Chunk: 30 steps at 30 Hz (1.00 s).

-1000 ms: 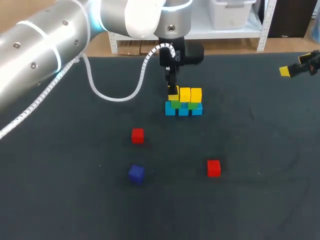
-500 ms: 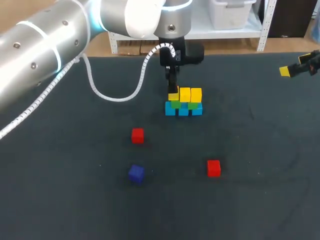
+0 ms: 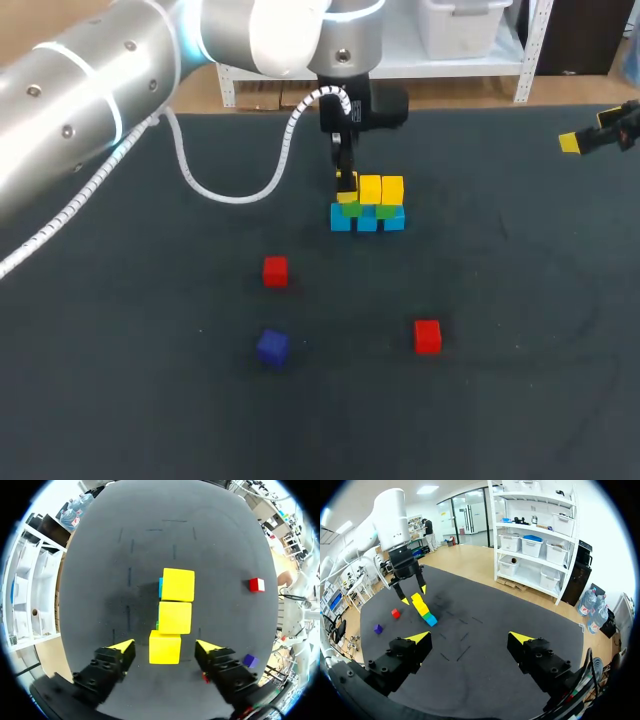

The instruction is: Place the blue cubes, place green cubes on the blue cubes, place the yellow cubes on the green cubes, then place the red cubes on the yellow cubes, and place purple cube on the red cubes.

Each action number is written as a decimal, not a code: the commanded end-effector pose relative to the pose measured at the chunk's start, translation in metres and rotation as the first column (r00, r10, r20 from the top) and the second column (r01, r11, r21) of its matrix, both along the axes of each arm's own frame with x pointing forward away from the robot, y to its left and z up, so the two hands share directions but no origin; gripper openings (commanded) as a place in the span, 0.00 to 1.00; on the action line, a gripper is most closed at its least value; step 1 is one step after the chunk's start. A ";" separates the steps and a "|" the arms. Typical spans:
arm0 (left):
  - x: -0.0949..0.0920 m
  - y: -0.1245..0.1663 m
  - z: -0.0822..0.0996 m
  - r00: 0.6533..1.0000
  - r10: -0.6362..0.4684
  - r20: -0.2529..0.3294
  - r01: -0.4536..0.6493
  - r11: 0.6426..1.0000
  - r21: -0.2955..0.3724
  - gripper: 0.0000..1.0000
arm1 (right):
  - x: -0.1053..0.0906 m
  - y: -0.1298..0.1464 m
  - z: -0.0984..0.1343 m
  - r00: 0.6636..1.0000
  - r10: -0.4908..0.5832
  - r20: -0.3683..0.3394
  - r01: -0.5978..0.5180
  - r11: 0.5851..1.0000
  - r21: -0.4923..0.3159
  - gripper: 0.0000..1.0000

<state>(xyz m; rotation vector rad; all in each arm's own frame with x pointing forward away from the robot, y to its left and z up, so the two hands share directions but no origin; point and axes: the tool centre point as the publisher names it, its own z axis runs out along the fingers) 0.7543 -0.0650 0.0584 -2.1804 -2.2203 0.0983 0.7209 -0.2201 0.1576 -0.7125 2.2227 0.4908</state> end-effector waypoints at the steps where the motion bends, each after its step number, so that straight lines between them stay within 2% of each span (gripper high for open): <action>1: 0.002 0.000 0.004 1.000 0.007 -0.014 -0.007 1.000 -0.005 1.00 | 0.001 0.000 -0.001 1.000 0.003 0.000 -0.003 1.000 0.003 1.00; 5: 0.001 0.009 0.015 0.999 0.050 -0.017 -0.051 0.998 -0.038 1.00 | 0.001 0.000 -0.001 1.000 0.003 0.000 -0.003 1.000 0.003 1.00; 9: -0.005 0.026 0.036 0.989 0.145 -0.030 -0.147 0.985 -0.089 1.00 | 0.001 0.000 -0.001 1.000 0.003 0.000 -0.003 1.000 0.003 1.00; 11: -0.008 0.036 0.044 0.979 0.201 -0.017 -0.201 0.975 -0.098 1.00 | 0.001 0.000 -0.001 1.000 0.003 0.000 -0.003 1.000 0.003 1.00; 13: -0.014 0.046 0.049 0.966 0.258 -0.036 -0.260 0.962 -0.081 1.00 | 0.001 0.000 -0.001 1.000 0.003 0.000 -0.003 1.000 0.003 1.00; 14: -0.017 0.052 0.050 0.956 0.291 -0.025 -0.292 0.954 -0.067 1.00 | 0.001 0.000 -0.001 1.000 0.003 0.000 -0.003 1.000 0.003 1.00; 17: -0.029 0.064 0.046 0.951 0.310 0.008 -0.310 0.951 -0.023 1.00 | 0.001 0.000 -0.001 1.000 0.003 0.000 -0.003 1.000 0.003 1.00; 19: -0.037 0.070 0.042 0.948 0.318 0.003 -0.318 0.948 0.000 1.00 | 0.001 0.000 -0.001 1.000 0.003 0.000 -0.003 1.000 0.003 1.00; 20: -0.042 0.072 0.037 0.945 0.327 0.033 -0.327 0.945 0.020 1.00 | 0.001 0.000 -0.001 1.000 0.003 0.000 -0.003 1.000 0.003 1.00; 25: -0.066 0.071 0.026 0.934 0.355 0.038 -0.356 0.934 0.024 1.00 | 0.001 0.000 -0.001 1.000 0.003 0.000 -0.003 1.000 0.003 1.00; 28: -0.077 0.070 0.022 0.897 0.440 0.036 -0.441 0.898 -0.004 1.00 | 0.001 0.000 -0.001 1.000 0.003 0.000 -0.003 1.000 0.003 1.00; 30: -0.080 0.070 0.021 0.858 0.513 0.031 -0.513 0.858 -0.020 1.00 | 0.001 0.000 -0.001 1.000 0.003 0.000 -0.003 1.000 0.003 1.00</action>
